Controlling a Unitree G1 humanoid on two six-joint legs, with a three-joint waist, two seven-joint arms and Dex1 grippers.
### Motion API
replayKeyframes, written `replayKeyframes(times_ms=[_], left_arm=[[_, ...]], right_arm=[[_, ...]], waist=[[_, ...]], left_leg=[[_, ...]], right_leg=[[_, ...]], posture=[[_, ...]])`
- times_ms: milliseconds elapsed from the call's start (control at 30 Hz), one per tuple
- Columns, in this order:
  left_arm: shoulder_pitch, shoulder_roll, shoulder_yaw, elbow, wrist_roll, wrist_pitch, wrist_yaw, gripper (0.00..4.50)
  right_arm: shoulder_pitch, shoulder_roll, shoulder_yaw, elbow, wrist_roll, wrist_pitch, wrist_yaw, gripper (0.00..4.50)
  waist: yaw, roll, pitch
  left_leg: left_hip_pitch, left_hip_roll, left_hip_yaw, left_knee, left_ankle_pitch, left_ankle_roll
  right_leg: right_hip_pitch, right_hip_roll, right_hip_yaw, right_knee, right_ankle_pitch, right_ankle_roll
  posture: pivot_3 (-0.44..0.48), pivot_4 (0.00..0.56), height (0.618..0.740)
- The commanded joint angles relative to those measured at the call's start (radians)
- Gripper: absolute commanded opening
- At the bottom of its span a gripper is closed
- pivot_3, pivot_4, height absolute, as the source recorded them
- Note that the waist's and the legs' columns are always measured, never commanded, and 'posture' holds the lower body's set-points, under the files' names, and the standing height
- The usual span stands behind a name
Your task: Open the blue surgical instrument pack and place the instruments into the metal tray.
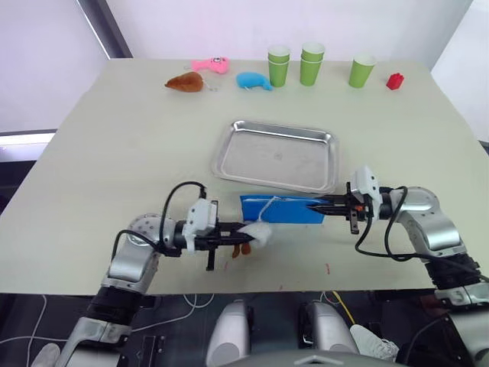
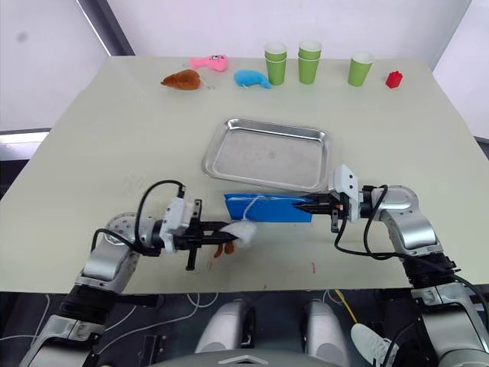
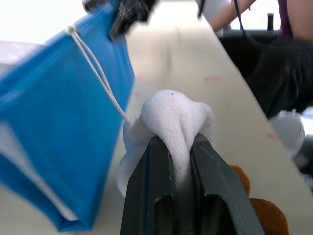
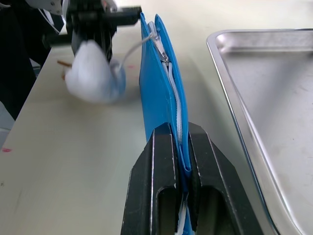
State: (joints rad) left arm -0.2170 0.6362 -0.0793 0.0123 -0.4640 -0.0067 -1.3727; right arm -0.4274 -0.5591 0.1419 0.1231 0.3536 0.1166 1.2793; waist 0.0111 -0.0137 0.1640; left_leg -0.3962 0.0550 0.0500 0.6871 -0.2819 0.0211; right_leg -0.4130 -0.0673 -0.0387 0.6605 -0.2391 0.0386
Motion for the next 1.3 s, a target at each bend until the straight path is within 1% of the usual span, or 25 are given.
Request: replayKeyframes(times_ms=[33, 133, 233, 400, 500, 700, 967, 1067, 1167, 1300], left_arm=[[-0.002, 0.062, 0.08, -0.035, -0.061, 0.022, -0.043, 0.01], [0.0, 0.136, 0.145, -0.008, -0.081, 0.04, -0.078, 0.01], [-0.011, 0.183, 0.187, 0.08, -0.046, 0.003, -0.085, 0.01], [-0.037, 0.206, 0.219, 0.194, -0.023, -0.021, -0.086, 0.01], [-0.028, 0.217, 0.215, 0.207, -0.004, -0.025, -0.088, 0.01], [0.025, 0.212, 0.214, 0.245, 0.031, -0.028, -0.059, 0.01], [0.045, 0.217, 0.208, 0.273, 0.069, -0.042, -0.038, 0.01], [0.021, 0.196, 0.242, 0.263, 0.033, -0.024, -0.005, 0.01], [-0.005, 0.168, 0.272, 0.214, -0.028, 0.001, 0.021, 0.01], [-0.034, 0.15, 0.291, 0.17, -0.05, 0.014, 0.052, 0.01]], right_arm=[[0.02, -0.022, 0.003, -0.005, -0.019, 0.006, 0.005, 0.0], [0.027, -0.022, 0.008, -0.013, -0.016, 0.009, 0.011, 0.0], [0.03, -0.024, 0.01, -0.013, -0.019, 0.006, 0.014, 0.0], [0.029, -0.02, 0.013, -0.009, -0.021, 0.002, 0.015, 0.0], [0.023, -0.019, 0.015, -0.007, -0.021, 0.003, 0.015, 0.0], [0.02, -0.034, 0.01, -0.015, -0.019, 0.012, 0.02, 0.0], [0.027, -0.039, 0.007, -0.02, -0.017, 0.017, 0.022, 0.0], [0.025, -0.038, 0.008, -0.018, -0.019, 0.017, 0.022, 0.0], [0.022, -0.035, 0.01, -0.016, -0.019, 0.018, 0.022, 0.0], [0.018, -0.032, 0.014, -0.012, -0.019, 0.02, 0.021, 0.0]], waist=[[0.0, 0.0, 0.0], [0.0, 0.0, 0.0], [0.0, 0.0, 0.0], [0.0, 0.0, 0.0], [0.0, 0.0, 0.0], [0.0, 0.0, 0.0], [-0.001, 0.0, 0.0], [0.0, 0.0, 0.0], [0.0, 0.0, 0.0], [0.0, -0.001, 0.0]], left_leg=[[0.0, 0.0, 0.0, 0.0, 0.0, 0.0], [0.0, 0.0, 0.0, 0.0, 0.0, 0.0], [0.0, 0.0, 0.0, 0.0, 0.0, 0.0], [0.0, 0.0, 0.001, 0.0, 0.0, 0.0], [0.0, 0.0, 0.001, 0.0, 0.0, 0.0], [0.0, 0.0, 0.001, 0.0, 0.0, 0.0], [0.0, 0.0, 0.001, 0.0, 0.0, 0.0], [0.0, 0.0, 0.001, 0.0, 0.0, 0.0], [0.0, 0.0, 0.001, 0.0, 0.0, 0.0], [0.0, 0.0, 0.001, 0.0, 0.0, 0.0]], right_leg=[[0.0, 0.0, 0.0, 0.0, 0.0, 0.0], [0.0, 0.0, 0.0, 0.0, 0.0, 0.0], [0.0, 0.0, 0.0, 0.0, 0.0, 0.0], [0.0, 0.0, 0.0, 0.0, 0.0, 0.0], [0.0, 0.0, 0.0, 0.0, 0.0, 0.0], [0.0, 0.0, 0.0, 0.0, 0.0, 0.0], [0.0, 0.0, 0.0, 0.0, 0.0, 0.0], [0.0, 0.0, 0.0, 0.0, 0.0, 0.0], [0.0, 0.0, 0.0, 0.0, 0.0, 0.0], [0.0, 0.0, 0.0, 0.0, 0.0, 0.0]], posture=[[0.0, 0.15, 0.739], [0.0, 0.15, 0.739], [0.0, 0.15, 0.739], [0.0, 0.15, 0.739], [0.0, 0.15, 0.739], [0.0, 0.15, 0.739], [0.0, 0.15, 0.739], [0.0, 0.15, 0.739], [0.0, 0.15, 0.739], [0.0, 0.15, 0.739]])
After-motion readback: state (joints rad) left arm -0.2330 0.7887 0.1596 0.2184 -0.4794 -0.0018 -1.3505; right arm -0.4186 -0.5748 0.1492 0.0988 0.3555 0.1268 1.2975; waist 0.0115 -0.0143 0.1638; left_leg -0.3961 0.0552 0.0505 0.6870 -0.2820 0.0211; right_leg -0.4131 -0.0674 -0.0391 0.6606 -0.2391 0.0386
